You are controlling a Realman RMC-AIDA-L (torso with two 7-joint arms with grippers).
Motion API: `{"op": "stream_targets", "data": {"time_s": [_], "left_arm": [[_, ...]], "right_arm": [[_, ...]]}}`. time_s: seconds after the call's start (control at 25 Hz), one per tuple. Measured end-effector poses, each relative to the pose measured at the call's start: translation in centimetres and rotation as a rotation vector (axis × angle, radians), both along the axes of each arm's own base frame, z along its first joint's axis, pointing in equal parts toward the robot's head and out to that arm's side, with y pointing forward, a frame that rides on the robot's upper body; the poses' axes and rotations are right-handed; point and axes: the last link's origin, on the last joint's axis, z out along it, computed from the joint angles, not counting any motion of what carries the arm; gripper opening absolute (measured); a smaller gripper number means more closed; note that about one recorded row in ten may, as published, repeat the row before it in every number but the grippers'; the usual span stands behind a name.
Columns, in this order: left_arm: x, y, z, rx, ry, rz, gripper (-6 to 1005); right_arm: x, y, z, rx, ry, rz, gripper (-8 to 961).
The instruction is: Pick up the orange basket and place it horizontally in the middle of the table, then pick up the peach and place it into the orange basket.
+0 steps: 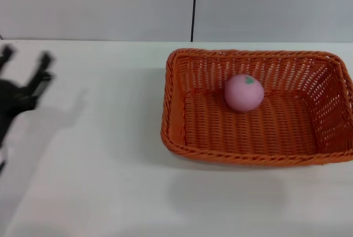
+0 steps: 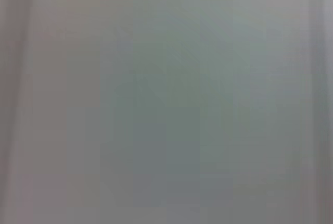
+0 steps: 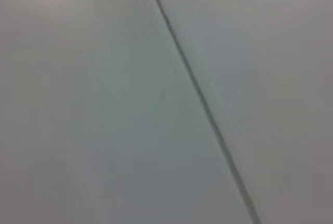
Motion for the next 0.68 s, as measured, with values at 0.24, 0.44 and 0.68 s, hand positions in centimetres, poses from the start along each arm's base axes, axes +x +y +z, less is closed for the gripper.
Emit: {"op": "stream_targets", "data": {"time_s": [0.24,0.44,0.68], "left_arm": [[-3.9,-3.4,2.8,0.154,0.014,0.172,824],[-4.8,-4.6,3.7,0.214,0.007,0.227,824],[-5.0,-4.9,4.0,0.227,0.009,0.232,824]], "right_arm": [[0.9,-0.1,-0.1,0.122,-0.029,-0.147,549],[1.1,0.4,0.2,0.146,-0.015,-0.161,551],[0.7,2.2,-0.1,0.123,-0.004,-0.154,551]]}}
